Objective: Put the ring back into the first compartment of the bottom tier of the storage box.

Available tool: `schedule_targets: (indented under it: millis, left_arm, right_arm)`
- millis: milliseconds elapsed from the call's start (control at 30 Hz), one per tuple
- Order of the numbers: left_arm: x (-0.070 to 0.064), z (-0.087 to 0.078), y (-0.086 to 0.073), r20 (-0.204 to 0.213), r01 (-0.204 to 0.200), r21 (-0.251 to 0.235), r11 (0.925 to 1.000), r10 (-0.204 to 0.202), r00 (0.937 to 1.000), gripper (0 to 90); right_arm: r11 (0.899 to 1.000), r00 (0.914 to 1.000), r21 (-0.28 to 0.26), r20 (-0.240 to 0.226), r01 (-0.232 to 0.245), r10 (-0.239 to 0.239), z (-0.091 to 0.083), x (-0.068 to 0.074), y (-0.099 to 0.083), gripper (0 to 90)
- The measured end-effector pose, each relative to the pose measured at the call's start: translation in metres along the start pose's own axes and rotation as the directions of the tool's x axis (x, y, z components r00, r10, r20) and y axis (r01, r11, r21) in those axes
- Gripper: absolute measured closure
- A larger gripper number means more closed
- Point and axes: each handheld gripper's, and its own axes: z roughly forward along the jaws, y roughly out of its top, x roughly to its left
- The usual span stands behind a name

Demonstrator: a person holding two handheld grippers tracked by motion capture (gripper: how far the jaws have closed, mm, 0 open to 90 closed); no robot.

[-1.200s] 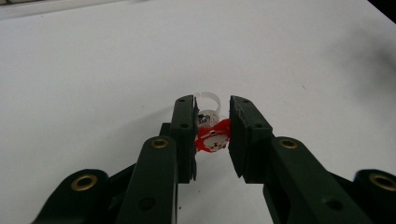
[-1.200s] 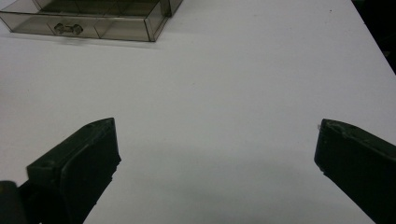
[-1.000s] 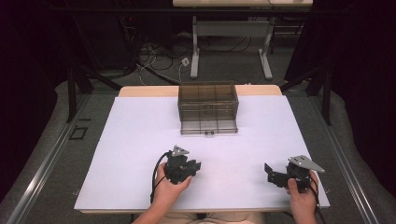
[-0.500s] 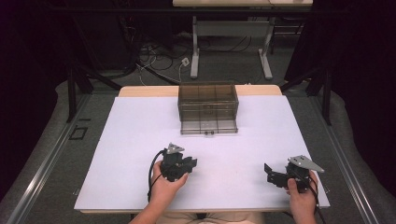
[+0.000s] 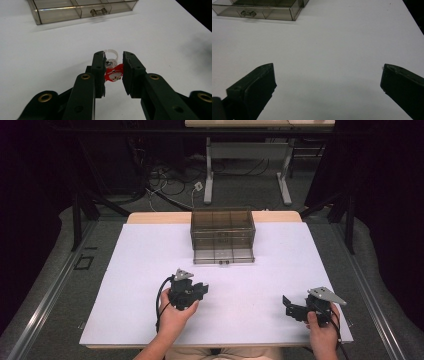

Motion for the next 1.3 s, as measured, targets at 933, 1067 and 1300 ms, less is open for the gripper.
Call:
schedule_targets:
  millis: [933, 1067, 1300]
  left_arm:
    - [0.008, -0.009, 0.041, -0.016, 0.001, -0.006, 1.0000, -0.001, 0.9999, 72.2]
    - [0.009, -0.011, 0.049, -0.020, -0.002, -0.007, 1.0000, 0.001, 0.9998, 72.2]
    - [0.010, -0.012, 0.060, -0.035, -0.002, -0.013, 0.9999, 0.002, 0.9994, 72.2]
  right_arm:
    - [1.000, 1.0000, 0.009, 0.003, -0.007, 0.007, 0.000, 0.000, -0.001, 0.0]
    - [1.000, 1.0000, 0.011, 0.004, -0.007, 0.007, 0.000, 0.000, -0.001, 0.0]
    - [1.000, 1.0000, 0.018, 0.005, -0.006, 0.006, -0.001, 0.000, 0.000, 0.0]
